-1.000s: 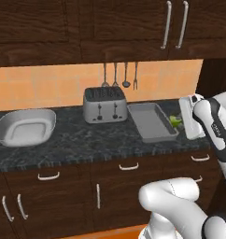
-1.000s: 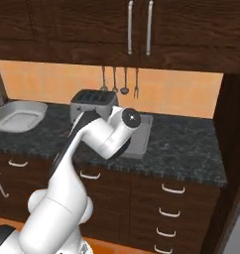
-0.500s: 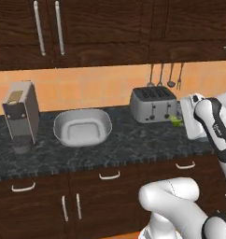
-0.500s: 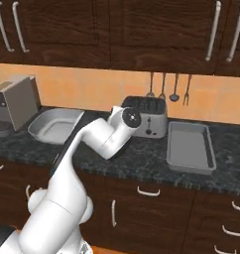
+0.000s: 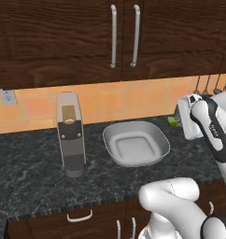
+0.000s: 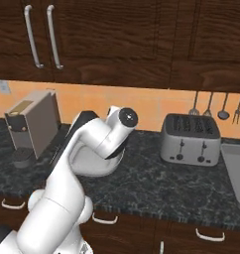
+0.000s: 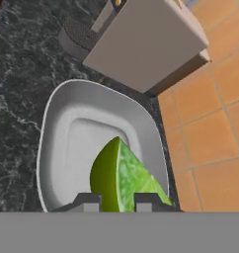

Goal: Place one lemon wedge and one chicken drumstick in each tupperware on the nearby counter, to pack two identical lunches.

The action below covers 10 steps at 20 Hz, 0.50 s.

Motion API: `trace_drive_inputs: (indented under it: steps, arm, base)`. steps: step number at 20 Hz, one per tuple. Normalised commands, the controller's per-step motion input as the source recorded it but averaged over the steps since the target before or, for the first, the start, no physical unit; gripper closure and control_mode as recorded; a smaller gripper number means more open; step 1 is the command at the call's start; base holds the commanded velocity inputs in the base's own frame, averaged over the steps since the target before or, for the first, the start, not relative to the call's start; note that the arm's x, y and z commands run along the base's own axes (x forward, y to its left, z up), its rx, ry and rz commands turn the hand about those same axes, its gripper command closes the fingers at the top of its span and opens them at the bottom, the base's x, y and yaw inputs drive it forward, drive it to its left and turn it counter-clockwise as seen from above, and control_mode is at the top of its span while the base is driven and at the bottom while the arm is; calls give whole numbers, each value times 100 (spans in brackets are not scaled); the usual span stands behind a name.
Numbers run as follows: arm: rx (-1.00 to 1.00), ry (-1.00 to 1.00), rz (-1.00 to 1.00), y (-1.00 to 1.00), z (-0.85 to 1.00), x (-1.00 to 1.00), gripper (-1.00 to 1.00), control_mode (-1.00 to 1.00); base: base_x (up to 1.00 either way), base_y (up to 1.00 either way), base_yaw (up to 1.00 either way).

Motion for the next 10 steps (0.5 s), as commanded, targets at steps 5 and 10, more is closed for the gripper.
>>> trace_drive_inputs:
  steps: [5, 10]
  arm:
    - [-19, 4, -8, 72, -59, 50, 100, -100]
    - [-19, 9, -5, 83, -85, 67, 100, -100]
  base:
    - [14, 20, -2]
    - [0, 0, 0]
